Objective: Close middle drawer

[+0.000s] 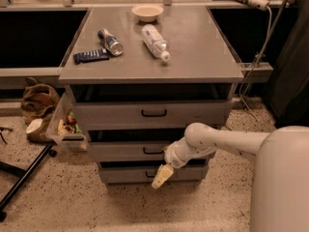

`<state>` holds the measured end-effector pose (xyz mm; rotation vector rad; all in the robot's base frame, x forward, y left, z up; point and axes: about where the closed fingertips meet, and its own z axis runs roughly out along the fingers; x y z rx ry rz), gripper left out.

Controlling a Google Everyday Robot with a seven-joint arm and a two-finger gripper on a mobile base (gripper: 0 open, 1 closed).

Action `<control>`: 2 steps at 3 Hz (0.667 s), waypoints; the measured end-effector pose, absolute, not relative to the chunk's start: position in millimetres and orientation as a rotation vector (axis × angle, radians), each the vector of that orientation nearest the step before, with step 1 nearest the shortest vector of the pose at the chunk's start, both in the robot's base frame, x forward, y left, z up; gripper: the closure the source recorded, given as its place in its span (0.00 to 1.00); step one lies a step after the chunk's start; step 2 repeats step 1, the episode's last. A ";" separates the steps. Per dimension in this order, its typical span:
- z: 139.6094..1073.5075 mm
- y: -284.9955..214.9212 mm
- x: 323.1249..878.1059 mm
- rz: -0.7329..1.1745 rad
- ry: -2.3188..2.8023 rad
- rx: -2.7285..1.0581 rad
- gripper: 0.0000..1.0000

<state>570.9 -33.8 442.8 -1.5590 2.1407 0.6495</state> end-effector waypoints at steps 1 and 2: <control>445.8 -28.5 603.0 0.559 2.106 -1.537 0.00; 445.8 -28.5 603.0 0.559 2.106 -1.537 0.00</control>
Offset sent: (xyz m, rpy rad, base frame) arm 0.0000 0.0000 0.0000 0.0000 0.0000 0.0000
